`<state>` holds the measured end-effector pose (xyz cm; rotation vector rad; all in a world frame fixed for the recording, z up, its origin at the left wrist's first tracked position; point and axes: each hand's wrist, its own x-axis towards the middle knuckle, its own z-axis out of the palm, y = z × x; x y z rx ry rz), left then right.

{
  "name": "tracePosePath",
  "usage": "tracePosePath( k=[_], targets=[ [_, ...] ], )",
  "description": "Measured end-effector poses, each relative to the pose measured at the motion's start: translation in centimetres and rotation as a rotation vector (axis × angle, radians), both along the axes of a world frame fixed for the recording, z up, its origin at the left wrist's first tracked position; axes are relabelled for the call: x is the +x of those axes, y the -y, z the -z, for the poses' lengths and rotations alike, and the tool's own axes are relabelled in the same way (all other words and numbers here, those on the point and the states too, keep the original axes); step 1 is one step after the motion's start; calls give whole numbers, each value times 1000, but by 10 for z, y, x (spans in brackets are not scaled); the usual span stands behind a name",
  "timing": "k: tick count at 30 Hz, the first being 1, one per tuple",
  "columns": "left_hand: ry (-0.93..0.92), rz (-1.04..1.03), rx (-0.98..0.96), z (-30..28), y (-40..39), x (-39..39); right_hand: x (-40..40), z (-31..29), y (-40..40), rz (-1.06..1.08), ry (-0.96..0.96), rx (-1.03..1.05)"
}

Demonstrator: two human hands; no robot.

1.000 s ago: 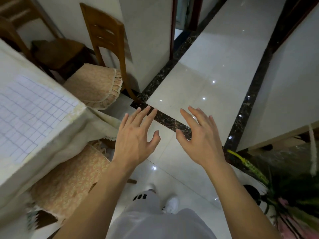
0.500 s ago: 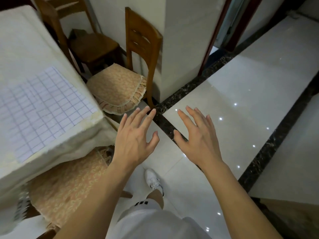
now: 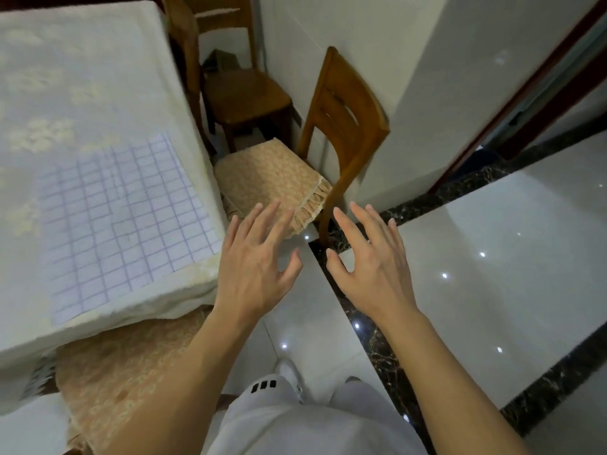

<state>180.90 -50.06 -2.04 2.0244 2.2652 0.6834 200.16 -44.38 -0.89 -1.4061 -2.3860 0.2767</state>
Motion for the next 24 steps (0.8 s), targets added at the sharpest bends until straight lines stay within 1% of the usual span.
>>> tracePosePath(
  k=[7, 11, 20, 24],
  targets=[
    [26, -202, 15, 3, -17, -50, -62, 6, -57, -189, -27, -1],
    [33, -320, -2, 11, -31, -77, -103, 16, -92, -310, -39, -35],
    [23, -578, -57, 13, -93, -124, -187, 26, -193, -556, -5, -83],
    [37, -697, -92, 12, -109, -138, -218, 23, -224, -671, 5, -112]
  ],
)
